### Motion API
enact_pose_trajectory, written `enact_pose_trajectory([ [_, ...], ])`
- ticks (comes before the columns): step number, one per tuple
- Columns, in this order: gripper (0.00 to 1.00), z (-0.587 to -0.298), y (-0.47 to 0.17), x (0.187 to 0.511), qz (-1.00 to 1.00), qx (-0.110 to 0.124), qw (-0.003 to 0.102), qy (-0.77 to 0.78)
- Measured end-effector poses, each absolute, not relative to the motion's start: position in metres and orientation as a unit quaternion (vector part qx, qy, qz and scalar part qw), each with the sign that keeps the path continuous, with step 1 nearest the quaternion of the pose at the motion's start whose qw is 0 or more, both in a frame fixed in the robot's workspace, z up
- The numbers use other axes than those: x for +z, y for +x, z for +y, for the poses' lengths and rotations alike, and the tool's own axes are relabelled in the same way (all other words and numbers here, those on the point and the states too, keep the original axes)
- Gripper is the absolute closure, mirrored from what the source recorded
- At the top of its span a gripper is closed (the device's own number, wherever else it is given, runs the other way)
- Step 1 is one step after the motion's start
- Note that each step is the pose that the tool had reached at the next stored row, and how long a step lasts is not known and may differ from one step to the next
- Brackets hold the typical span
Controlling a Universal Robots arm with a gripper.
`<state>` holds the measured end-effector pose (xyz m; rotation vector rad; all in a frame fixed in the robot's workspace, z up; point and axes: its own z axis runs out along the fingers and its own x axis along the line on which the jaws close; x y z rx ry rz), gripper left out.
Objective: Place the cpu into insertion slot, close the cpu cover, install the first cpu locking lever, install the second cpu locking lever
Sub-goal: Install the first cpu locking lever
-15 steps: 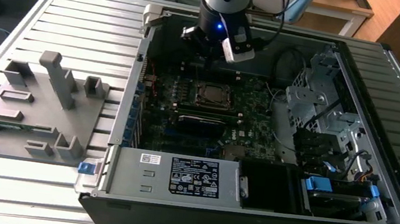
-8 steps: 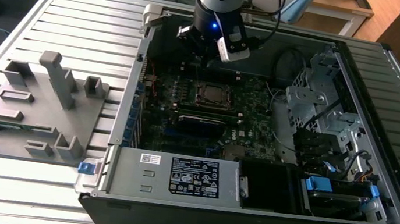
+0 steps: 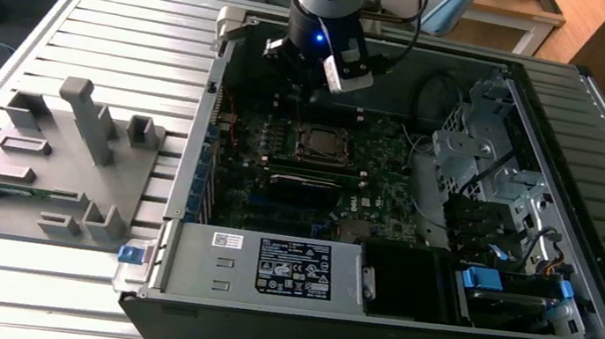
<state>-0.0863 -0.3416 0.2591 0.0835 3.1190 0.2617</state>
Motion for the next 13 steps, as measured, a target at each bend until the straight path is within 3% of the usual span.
enact_pose_trajectory([
  [13,0.89,-0.342,-0.108,0.259,0.996,0.084,0.009,0.026],
])
